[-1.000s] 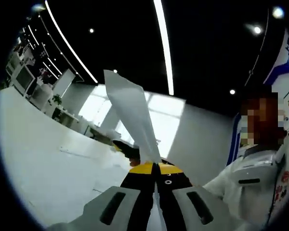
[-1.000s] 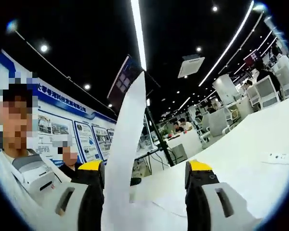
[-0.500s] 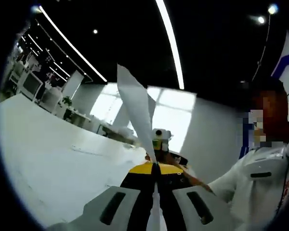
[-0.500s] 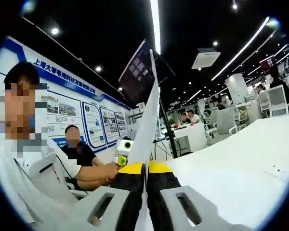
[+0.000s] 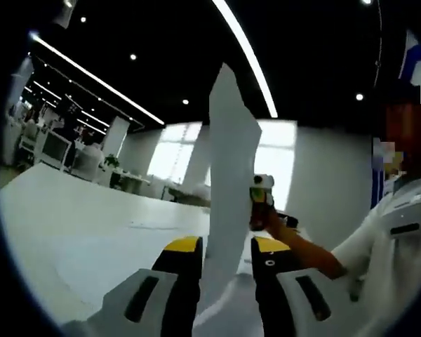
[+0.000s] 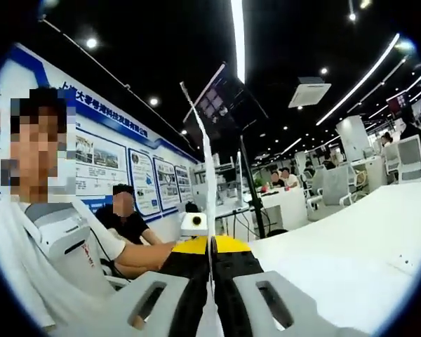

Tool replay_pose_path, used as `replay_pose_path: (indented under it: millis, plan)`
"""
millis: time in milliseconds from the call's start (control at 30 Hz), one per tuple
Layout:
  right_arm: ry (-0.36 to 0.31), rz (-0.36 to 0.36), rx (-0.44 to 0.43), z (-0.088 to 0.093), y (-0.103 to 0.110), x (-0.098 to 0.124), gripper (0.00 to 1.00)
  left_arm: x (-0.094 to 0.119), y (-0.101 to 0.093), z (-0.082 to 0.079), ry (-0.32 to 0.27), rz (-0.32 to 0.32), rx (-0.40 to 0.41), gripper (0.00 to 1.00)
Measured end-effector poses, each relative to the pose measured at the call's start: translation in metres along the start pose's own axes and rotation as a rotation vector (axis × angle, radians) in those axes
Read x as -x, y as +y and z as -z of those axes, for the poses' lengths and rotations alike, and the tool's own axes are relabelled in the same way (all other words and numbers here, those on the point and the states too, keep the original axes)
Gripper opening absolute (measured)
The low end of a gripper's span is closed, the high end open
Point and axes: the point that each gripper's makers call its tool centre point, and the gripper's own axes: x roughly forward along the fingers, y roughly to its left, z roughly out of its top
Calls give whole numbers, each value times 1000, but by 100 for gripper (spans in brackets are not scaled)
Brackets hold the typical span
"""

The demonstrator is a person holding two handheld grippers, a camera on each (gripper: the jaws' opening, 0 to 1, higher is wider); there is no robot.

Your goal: Organize the stack of printing papers by aligning and flattening the scattered papers on the table

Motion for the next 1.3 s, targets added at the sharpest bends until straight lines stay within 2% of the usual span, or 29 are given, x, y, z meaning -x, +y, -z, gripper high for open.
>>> replay_pose_path:
  millis: [100, 233, 267, 333, 367, 433, 567, 700, 767, 867, 967, 1167, 1233, 1300]
  plan:
    - [-4, -10, 2, -2, 2, 1, 0, -1, 7, -2, 12, -9, -10, 47]
    - [-10, -21, -12, -3, 1, 2, 0, -6, 10, -18, -16, 22, -20, 45]
    - [-8, -38, -13, -2, 3, 2, 0, -8, 11, -21, -18, 26, -20, 43]
    - [-6, -31, -11, -1, 4, 1, 0, -12, 7, -25, -17, 44, -16, 31]
    - [1, -22, -9, 1, 4, 1, 0, -13, 7, -26, -14, 48, -14, 27]
    - [7, 2, -8, 2, 0, 4, 0, -13, 2, -26, -11, 51, -12, 25]
    - [-26, 45, -23, -3, -7, 18, 0, -5, 7, -28, -25, 38, -13, 9]
    - [-17, 52, -14, -3, -8, 16, 0, -6, 8, -26, -19, 33, -14, 7]
    - [-5, 62, -13, -1, -9, 15, 0, -5, 16, -22, -2, -12, -24, 6]
    - [19, 79, -13, 4, -12, 14, 0, -4, 20, -20, 6, -31, -14, 5]
    - [13, 61, -14, 3, -9, 9, 0, -1, 24, -26, -54, -72, -51, 6]
    - [24, 30, -29, 7, -6, 1, 0, 9, 27, -26, -83, -86, 12, 10]
    - [39, 31, -42, 10, -7, -1, 0, 11, 28, -26, -84, -88, 21, 16]
    - [41, 17, -51, 11, -4, -2, 0, 11, 27, -31, -102, -85, 55, 29]
